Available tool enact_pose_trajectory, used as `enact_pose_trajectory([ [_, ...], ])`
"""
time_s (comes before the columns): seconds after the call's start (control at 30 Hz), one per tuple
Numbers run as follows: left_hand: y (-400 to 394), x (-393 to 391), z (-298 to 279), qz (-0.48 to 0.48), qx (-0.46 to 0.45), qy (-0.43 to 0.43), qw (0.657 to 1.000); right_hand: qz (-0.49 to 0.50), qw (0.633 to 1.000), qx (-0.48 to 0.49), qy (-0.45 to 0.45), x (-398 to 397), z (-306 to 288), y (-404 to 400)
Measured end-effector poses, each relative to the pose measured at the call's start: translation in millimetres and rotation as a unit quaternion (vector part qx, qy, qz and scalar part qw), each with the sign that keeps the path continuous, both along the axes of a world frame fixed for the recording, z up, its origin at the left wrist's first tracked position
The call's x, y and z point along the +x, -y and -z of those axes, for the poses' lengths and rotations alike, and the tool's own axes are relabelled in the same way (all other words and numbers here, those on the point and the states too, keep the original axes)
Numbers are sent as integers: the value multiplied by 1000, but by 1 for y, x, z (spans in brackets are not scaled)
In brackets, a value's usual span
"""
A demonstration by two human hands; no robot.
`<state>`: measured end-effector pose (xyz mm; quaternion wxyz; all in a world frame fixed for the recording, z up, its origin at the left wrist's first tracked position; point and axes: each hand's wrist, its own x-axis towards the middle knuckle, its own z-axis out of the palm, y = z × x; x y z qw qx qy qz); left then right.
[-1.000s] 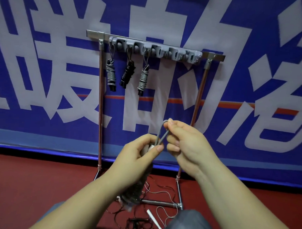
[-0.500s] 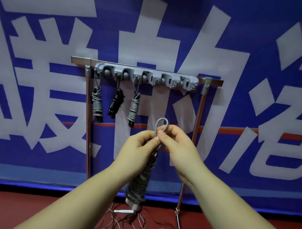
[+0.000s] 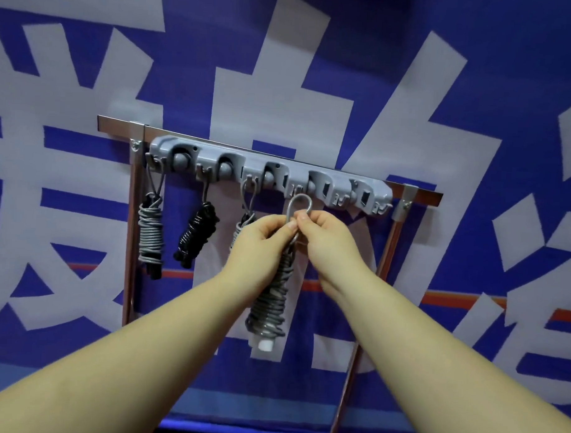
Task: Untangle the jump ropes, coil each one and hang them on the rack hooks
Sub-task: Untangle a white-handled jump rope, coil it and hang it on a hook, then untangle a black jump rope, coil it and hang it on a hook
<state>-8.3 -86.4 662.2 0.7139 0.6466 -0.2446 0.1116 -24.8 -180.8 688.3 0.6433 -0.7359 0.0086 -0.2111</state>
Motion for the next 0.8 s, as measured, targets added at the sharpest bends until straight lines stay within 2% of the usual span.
enact_pose_trajectory([
  [0.1, 12, 34, -9, -22, -4, -1, 1000, 5, 1000, 29, -6, 33, -14, 4],
  [0.33, 25, 83, -5, -46, -1, -26, 999, 56, 998, -6, -4, 83, -12, 6],
  [0.5, 28, 88, 10, -11, 14, -53, 998, 70, 997, -18, -2, 90, 9, 16],
  [0.63, 20, 88, 13, -18, 18, -73, 997, 94, 989, -117, 13, 81, 19, 27],
  [0.8, 6, 68, 31, 0, 16, -76, 997, 100, 958, -262, 53, 49, 42, 18],
])
